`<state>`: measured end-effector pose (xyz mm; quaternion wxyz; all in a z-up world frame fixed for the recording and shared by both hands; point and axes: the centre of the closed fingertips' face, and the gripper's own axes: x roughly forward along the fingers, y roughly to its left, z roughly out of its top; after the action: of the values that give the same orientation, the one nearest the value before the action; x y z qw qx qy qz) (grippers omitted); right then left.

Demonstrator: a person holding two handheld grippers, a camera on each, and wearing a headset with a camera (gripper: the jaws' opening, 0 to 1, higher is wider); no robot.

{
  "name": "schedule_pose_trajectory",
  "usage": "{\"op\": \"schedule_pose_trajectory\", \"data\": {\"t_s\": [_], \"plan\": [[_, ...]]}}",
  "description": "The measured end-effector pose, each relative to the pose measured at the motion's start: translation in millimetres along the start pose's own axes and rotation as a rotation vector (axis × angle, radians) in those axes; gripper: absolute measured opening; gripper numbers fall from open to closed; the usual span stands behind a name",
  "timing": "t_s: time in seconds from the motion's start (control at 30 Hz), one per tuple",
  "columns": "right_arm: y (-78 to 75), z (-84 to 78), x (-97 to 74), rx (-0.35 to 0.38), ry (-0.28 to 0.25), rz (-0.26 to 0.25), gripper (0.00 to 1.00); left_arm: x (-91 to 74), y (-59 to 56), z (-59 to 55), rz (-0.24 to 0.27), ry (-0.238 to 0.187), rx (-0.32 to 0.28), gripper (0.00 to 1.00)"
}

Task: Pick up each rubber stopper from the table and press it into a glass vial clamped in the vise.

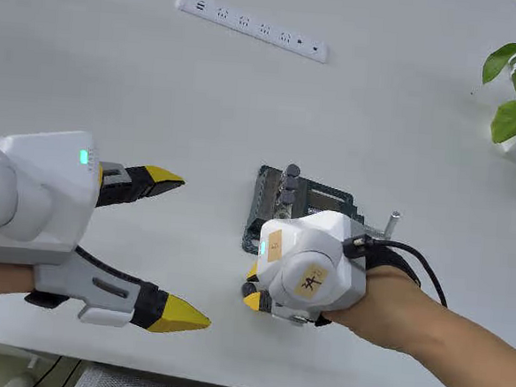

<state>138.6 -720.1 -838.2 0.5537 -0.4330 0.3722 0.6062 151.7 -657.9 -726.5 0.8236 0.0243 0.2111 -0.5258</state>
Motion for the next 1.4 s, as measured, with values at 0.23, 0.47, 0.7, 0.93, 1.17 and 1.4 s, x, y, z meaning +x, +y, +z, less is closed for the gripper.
{"op": "schedule_pose_trajectory", "data": {"t_s": [0.23, 0.47, 0.7, 0.93, 1.17, 1.4], "plan": [[0.5, -0.8, -0.6, -0.006, 0.005, 0.002, 0.08, 0.7, 0.7, -0.9, 0.0, 0.0, -0.003, 0.92], [0.2, -1.5, -1.1, -0.007, 0.007, 0.004, 0.08, 1.3, -0.3, -1.2, -0.003, 0.001, -0.002, 0.91], [0.0, -2.0, -1.1, -0.003, 0.004, 0.006, 0.08, 1.4, -1.1, -0.5, -0.004, -0.001, -0.003, 0.9], [-0.2, -1.8, -1.8, 0.001, -0.001, 0.006, 0.08, 1.8, -1.5, -2.0, -0.008, 0.005, -0.002, 0.9], [-9.9, -0.4, -13.1, 0.078, -0.053, -0.009, 0.07, 2.6, -2.3, -0.4, -0.014, 0.005, 0.004, 0.9], [-17.6, 9.5, -36.6, 0.192, -0.163, -0.005, 0.07, 2.8, -2.9, 2.7, -0.021, 0.008, 0.012, 0.9]]}}
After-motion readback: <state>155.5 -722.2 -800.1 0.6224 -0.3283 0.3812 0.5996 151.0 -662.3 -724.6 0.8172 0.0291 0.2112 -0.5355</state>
